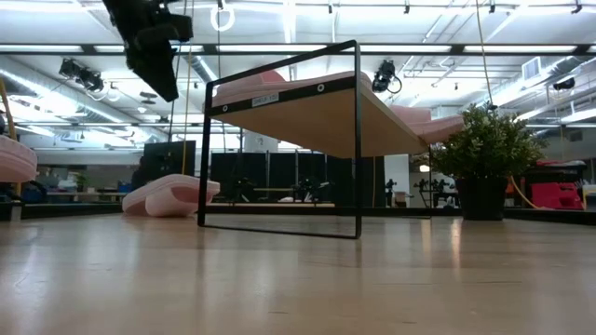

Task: Pick and place slides into the shelf
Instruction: Put the top pink slide on the shelf

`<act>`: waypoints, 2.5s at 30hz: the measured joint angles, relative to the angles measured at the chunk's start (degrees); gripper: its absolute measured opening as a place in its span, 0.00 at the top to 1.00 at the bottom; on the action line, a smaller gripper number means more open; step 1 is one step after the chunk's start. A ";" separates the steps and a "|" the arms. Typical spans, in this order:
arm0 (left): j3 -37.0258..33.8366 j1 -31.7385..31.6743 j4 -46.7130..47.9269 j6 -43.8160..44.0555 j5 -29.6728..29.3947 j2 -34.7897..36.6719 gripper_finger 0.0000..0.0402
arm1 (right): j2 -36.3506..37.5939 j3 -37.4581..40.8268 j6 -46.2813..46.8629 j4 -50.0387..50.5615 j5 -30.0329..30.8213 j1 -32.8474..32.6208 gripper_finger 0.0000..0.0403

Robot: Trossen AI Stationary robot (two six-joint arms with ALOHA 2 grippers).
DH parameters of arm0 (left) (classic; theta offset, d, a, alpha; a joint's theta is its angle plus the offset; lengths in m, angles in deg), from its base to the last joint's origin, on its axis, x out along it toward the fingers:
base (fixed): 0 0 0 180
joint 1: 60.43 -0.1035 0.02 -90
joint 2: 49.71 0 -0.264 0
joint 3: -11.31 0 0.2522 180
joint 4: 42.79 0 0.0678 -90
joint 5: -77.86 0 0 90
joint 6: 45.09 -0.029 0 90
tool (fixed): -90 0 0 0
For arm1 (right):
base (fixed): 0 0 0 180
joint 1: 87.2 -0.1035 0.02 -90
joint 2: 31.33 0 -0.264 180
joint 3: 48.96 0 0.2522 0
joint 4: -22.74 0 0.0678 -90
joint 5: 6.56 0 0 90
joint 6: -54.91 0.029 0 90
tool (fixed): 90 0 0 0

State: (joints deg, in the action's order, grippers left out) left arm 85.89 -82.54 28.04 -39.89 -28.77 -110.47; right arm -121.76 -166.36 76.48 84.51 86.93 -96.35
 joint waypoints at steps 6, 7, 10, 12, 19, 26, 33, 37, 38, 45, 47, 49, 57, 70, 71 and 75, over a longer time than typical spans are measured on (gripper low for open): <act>0.00 -0.56 -0.73 -11.14 1.66 -2.93 0.42 | 0.05 0.00 -2.67 4.00 -2.84 0.00 0.39; 0.00 -0.48 -1.11 -11.97 2.47 -3.41 0.41 | 0.07 0.00 -3.29 4.43 -3.04 0.00 0.39; 0.00 -0.50 -1.11 -13.40 5.09 -4.97 0.38 | 0.09 0.00 -4.70 6.16 -3.95 0.00 0.39; 0.00 -0.50 -1.16 -13.36 5.37 -6.11 0.36 | 0.34 0.00 -5.70 7.22 -4.83 0.00 0.39; -0.57 -0.48 -0.91 -13.39 5.41 -9.84 0.26 | 2.89 -0.02 -8.97 10.15 -5.19 0.55 0.39; -2.34 -0.48 -0.79 -14.84 1.21 -12.80 0.17 | 7.38 -0.02 -11.30 10.93 -5.11 2.67 0.39; -2.34 -0.11 -1.57 -11.67 -1.43 -13.26 0.17 | 11.99 -0.02 -13.61 12.83 -5.07 4.68 0.39; -2.32 -0.11 -1.67 -10.04 -1.19 -13.09 0.19 | 13.83 -0.02 -15.23 12.92 -5.07 5.71 0.39; -2.34 -0.11 -1.66 -8.73 -1.16 -13.09 0.19 | 14.12 -0.02 -15.56 12.90 -5.06 5.89 0.39; -2.34 -0.59 -2.46 -7.52 -0.18 -13.09 0.18 | 13.77 -0.02 -15.21 12.92 -5.07 6.91 0.39; -2.34 -0.96 -2.43 -8.84 -0.20 -13.09 0.18 | 13.42 -0.02 -14.83 12.86 -4.73 6.91 0.39; -2.34 -1.32 -2.38 -10.01 -1.22 -13.09 0.18 | 13.14 -0.02 -13.45 12.41 -3.48 6.91 0.39; -3.22 -4.94 -3.73 -11.66 3.08 -13.09 0.18 | 12.27 -0.02 -10.67 10.80 -3.02 7.12 0.39; -12.92 -7.68 -9.17 -19.73 6.00 -13.11 0.18 | 12.11 -0.02 -8.51 10.21 -3.13 8.35 0.39; -13.00 -7.44 -9.64 -19.80 5.99 -13.11 0.18 | 12.11 -0.02 -8.51 10.21 -3.15 8.35 0.39; -13.09 -6.10 -11.01 -20.82 5.98 -13.00 0.16 | 12.11 -0.02 -8.25 10.21 -3.15 8.35 0.39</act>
State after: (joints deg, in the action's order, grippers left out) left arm 72.80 -88.64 17.03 -60.71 -22.79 -123.47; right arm -109.65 -166.38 68.23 94.72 83.78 -88.00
